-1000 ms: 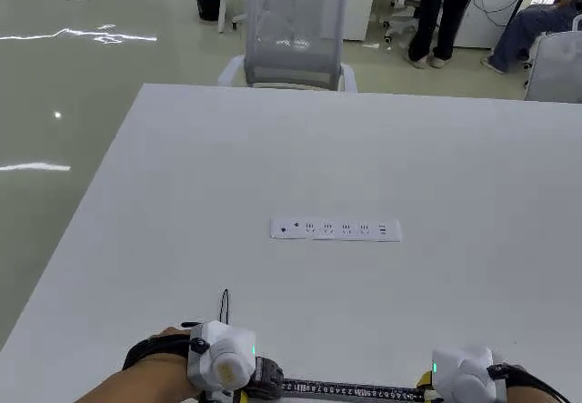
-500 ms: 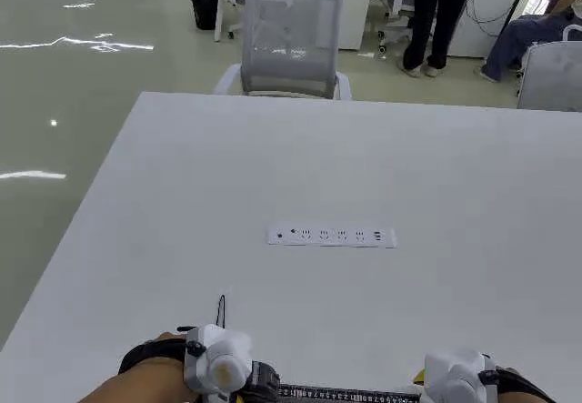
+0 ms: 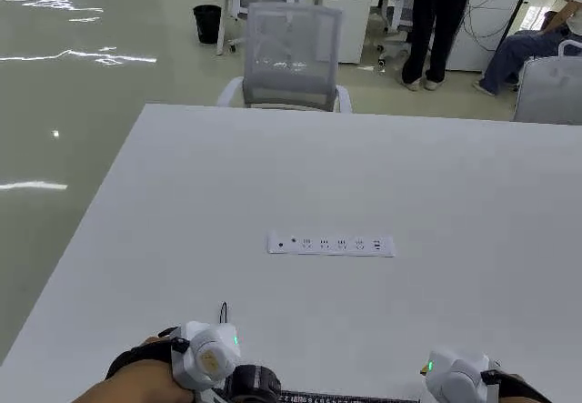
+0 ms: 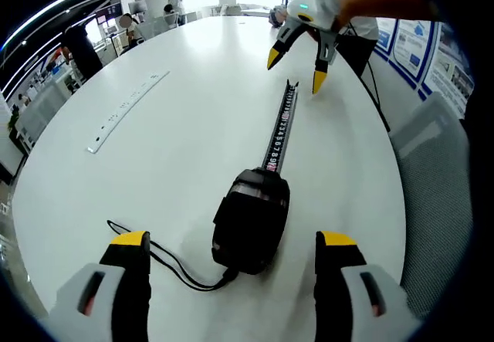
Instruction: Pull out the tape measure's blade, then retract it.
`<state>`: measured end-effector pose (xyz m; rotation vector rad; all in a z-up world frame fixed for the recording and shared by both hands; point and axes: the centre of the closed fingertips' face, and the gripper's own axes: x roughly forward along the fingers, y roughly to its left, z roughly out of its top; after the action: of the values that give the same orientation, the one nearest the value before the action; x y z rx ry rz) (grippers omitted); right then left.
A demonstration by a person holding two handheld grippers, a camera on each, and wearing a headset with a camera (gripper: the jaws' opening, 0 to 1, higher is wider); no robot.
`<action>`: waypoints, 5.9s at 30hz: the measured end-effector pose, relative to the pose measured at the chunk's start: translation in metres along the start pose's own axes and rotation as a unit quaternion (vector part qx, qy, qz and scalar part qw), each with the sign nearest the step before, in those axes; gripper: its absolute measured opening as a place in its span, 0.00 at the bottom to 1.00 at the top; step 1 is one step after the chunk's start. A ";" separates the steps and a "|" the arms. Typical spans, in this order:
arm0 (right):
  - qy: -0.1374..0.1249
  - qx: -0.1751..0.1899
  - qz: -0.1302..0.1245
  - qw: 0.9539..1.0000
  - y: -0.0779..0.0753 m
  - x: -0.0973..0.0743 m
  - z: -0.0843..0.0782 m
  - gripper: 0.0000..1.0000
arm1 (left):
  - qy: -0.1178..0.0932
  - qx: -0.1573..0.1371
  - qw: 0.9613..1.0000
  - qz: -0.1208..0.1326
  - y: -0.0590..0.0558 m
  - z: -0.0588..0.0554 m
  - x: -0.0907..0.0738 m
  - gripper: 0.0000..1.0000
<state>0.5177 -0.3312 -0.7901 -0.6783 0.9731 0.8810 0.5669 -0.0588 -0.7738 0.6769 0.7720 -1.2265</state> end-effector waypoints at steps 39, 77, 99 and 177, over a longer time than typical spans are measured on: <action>-0.156 0.234 -0.118 0.952 0.028 -0.084 -0.029 1.00 | -0.150 -0.169 0.963 0.149 -0.026 -0.023 -0.111 0.99; -0.215 0.280 -0.171 0.920 0.078 -0.130 -0.062 1.00 | -0.203 -0.248 0.923 0.211 -0.071 -0.092 -0.177 0.99; -0.246 0.280 -0.169 0.912 0.113 -0.142 -0.057 1.00 | -0.210 -0.277 0.913 0.215 -0.092 -0.120 -0.196 0.99; -0.215 0.270 -0.179 0.921 0.111 -0.133 -0.081 0.98 | -0.190 -0.268 0.924 0.196 -0.087 -0.103 -0.166 0.99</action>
<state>0.3503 -0.3852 -0.7149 -0.1605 0.6198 0.3776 0.4406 0.0979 -0.7011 0.1172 0.5698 -0.6969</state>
